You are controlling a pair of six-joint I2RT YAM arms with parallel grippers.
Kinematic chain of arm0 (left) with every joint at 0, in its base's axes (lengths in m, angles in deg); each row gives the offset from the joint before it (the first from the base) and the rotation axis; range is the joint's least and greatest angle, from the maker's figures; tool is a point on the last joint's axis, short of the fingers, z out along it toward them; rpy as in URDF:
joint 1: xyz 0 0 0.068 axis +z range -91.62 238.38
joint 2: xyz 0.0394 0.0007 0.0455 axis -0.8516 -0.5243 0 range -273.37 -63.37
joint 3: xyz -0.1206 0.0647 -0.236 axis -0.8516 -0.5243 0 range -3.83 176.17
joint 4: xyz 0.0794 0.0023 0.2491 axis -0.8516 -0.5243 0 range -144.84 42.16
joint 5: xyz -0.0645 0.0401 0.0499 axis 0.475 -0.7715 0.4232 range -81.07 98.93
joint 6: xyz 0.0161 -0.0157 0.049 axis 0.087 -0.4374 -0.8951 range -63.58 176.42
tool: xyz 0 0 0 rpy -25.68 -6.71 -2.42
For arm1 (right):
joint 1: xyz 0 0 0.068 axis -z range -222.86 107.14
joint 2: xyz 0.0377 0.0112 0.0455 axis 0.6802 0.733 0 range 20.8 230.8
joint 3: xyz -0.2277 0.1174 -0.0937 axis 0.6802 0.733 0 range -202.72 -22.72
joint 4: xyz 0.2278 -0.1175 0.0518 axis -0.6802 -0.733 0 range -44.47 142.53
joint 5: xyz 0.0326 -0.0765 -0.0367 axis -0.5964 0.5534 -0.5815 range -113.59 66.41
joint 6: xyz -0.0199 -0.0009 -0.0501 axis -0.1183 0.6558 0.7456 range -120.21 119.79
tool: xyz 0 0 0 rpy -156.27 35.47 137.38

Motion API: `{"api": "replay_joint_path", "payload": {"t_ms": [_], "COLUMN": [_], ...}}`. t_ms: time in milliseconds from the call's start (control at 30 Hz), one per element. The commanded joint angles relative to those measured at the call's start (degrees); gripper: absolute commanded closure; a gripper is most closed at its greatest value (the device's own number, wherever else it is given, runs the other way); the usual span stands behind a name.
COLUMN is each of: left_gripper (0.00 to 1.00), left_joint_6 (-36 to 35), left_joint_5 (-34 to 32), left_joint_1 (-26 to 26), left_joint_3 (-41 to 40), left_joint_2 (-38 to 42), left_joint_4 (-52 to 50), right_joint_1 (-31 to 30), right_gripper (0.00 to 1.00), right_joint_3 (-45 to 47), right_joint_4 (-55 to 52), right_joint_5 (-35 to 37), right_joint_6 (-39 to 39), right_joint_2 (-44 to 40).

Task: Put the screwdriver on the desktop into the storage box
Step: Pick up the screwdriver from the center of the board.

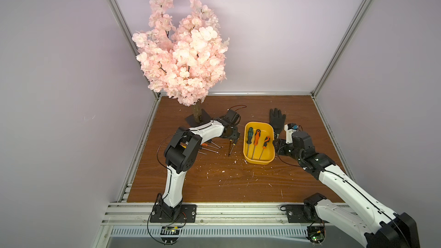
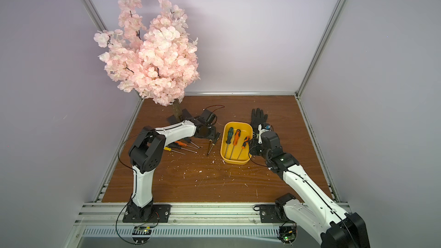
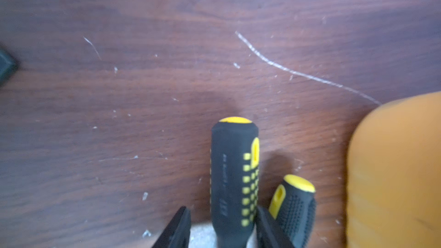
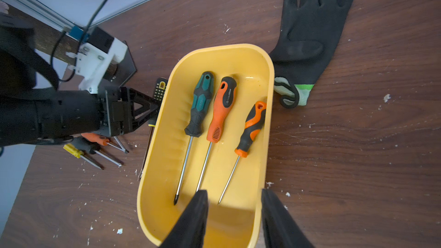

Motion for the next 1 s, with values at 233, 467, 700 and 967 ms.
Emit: {"api": "replay_joint_path", "payload": {"t_ms": [233, 467, 700, 967], "left_gripper": [0.69, 0.86, 0.94, 0.95], "left_joint_6": [-0.97, -1.57, -0.66, 2.03], "left_joint_5": [-1.42, -2.96, 0.77, 4.29], "left_joint_1": [0.06, 1.07, 1.04, -2.16], "left_joint_3": [1.01, 4.54, 5.06, 8.28], "left_joint_2": [-2.34, 0.28, 6.35, 9.11], "left_joint_4": [-1.98, -5.62, -6.78, -6.98], "right_joint_1": [0.25, 0.34, 0.52, 1.26], "right_gripper": [0.57, 0.56, 0.56, 0.56], "right_joint_3": [0.22, 0.02, 0.39, 0.58], "right_joint_4": [0.20, 1.01, 1.89, 2.26], "right_joint_5": [1.71, 1.48, 1.43, 1.28], "right_joint_6": [-0.68, -0.61, -0.77, -0.85], "right_joint_2": [-1.36, -0.31, 0.21, -0.17]}}
